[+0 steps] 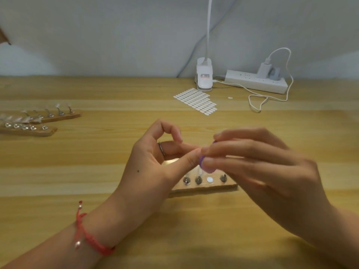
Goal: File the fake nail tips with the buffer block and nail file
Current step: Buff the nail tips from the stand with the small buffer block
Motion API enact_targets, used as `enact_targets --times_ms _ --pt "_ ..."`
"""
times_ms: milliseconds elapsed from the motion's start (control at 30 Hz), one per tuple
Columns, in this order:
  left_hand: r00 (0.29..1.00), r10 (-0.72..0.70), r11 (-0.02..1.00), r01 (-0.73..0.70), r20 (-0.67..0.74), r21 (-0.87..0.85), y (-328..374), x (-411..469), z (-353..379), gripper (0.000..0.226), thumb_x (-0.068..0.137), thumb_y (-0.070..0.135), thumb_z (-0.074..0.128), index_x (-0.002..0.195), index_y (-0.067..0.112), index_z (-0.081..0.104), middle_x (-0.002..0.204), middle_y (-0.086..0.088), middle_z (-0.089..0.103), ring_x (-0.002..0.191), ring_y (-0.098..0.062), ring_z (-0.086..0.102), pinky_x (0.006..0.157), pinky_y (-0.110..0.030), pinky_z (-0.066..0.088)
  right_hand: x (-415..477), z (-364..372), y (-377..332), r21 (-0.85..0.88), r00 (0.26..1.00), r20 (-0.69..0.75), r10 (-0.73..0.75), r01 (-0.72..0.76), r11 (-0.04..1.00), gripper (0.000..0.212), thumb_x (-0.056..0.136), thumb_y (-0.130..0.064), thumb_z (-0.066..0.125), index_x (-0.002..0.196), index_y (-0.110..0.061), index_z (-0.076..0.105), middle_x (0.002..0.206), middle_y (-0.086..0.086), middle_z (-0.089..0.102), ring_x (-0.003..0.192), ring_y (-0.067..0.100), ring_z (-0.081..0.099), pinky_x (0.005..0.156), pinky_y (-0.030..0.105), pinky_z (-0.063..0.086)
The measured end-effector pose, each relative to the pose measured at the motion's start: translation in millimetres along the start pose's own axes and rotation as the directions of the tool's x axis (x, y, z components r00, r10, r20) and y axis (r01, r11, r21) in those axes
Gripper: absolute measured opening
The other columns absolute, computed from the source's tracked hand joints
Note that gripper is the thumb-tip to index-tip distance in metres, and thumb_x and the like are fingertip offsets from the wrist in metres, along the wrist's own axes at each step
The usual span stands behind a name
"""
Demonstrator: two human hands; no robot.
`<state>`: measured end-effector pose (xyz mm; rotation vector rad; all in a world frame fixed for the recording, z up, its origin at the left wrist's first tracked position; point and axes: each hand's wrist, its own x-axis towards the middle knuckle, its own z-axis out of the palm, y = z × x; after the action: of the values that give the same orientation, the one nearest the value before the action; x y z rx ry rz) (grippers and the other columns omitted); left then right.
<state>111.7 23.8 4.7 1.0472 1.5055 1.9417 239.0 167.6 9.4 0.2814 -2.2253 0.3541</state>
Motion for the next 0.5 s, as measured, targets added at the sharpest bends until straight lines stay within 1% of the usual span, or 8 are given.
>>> enact_targets --times_ms 100,167,200,233,300,333,433,500 --pt "1.0 0.006 1.0 -0.006 0.009 0.002 1.2 0.4 0.9 0.043 0.071 0.012 0.079 0.084 0.013 0.038 0.077 -0.009 0.075 0.07 -0.018 0.072 0.068 -0.019 0.053 0.3 -0.7 2.6 -0.043 1.0 -0.02 -0.008 0.007 0.999 0.019 0.085 -0.004 0.07 0.103 -0.008 0.072 0.108 0.002 0.07 0.106 0.026 0.065 0.091 0.032 0.051" --pt "1.0 -0.004 1.0 0.004 -0.003 -0.005 2.3 0.0 2.0 0.043 0.068 0.016 0.078 0.084 0.013 0.038 0.078 -0.009 0.075 0.063 -0.015 0.07 0.059 -0.015 0.05 -3.8 3.6 0.2 -0.007 0.999 0.02 -0.025 0.025 1.0 0.015 0.087 -0.002 0.067 0.099 -0.006 0.076 0.108 0.004 0.07 0.106 0.024 0.065 0.092 0.032 0.051" --pt "1.0 -0.007 1.0 0.007 -0.01 -0.004 2.9 0.2 2.4 0.044 0.067 0.018 0.078 0.084 0.013 0.038 0.077 -0.009 0.075 0.06 -0.013 0.068 0.054 -0.015 0.049 -4.6 4.8 -0.2 0.026 1.0 0.029 -0.011 0.01 1.0 0.014 0.087 0.0 0.068 0.098 -0.005 0.076 0.108 0.006 0.069 0.106 0.023 0.065 0.092 0.032 0.051" --pt "1.0 -0.004 1.0 0.004 -0.011 0.001 3.1 0.3 2.5 0.045 0.067 0.018 0.079 0.084 0.013 0.038 0.077 -0.008 0.075 0.06 -0.013 0.068 0.054 -0.016 0.05 -4.4 4.6 0.4 0.059 1.0 0.014 0.017 -0.018 0.998 0.014 0.087 0.001 0.069 0.099 -0.004 0.076 0.109 0.009 0.066 0.104 0.023 0.066 0.093 0.033 0.052" --pt "1.0 0.006 1.0 -0.006 -0.004 0.014 2.0 0.1 2.0 0.046 0.065 0.018 0.079 0.084 0.013 0.037 0.077 -0.008 0.075 0.066 -0.017 0.071 0.066 -0.021 0.055 -3.1 3.3 3.0 0.07 0.998 -0.04 0.052 -0.049 0.996 0.016 0.089 0.0 0.069 0.104 -0.005 0.071 0.108 0.013 0.061 0.101 0.021 0.066 0.095 0.031 0.052" --pt "1.0 0.006 1.0 -0.006 0.0 0.018 1.8 -0.2 1.9 0.045 0.065 0.017 0.078 0.084 0.013 0.037 0.077 -0.009 0.075 0.069 -0.018 0.072 0.071 -0.022 0.055 -3.6 2.9 3.8 0.064 0.998 -0.035 0.044 -0.042 0.997 0.015 0.09 -0.003 0.068 0.105 -0.005 0.071 0.107 0.013 0.061 0.101 0.021 0.066 0.095 0.031 0.053" --pt "1.0 0.003 1.0 -0.003 0.0 0.027 1.1 -0.5 1.2 0.044 0.07 0.015 0.079 0.084 0.012 0.038 0.078 -0.008 0.076 0.07 -0.017 0.072 0.075 -0.024 0.056 -6.3 5.1 4.7 0.033 1.0 0.03 -0.009 0.008 0.999 0.016 0.09 0.001 0.067 0.102 -0.007 0.075 0.11 0.011 0.063 0.106 0.024 0.065 0.089 0.035 0.053" --pt "1.0 0.026 0.997 -0.026 -0.003 0.066 0.1 -0.7 0.8 0.045 0.071 0.015 0.08 0.083 0.012 0.037 0.078 -0.007 0.076 0.071 -0.018 0.072 0.074 -0.026 0.057 -6.5 5.2 6.5 0.051 1.0 -0.006 0.014 -0.014 0.999 0.019 0.09 0.001 0.067 0.106 -0.007 0.071 0.108 0.013 0.062 0.104 0.023 0.065 0.089 0.033 0.054"
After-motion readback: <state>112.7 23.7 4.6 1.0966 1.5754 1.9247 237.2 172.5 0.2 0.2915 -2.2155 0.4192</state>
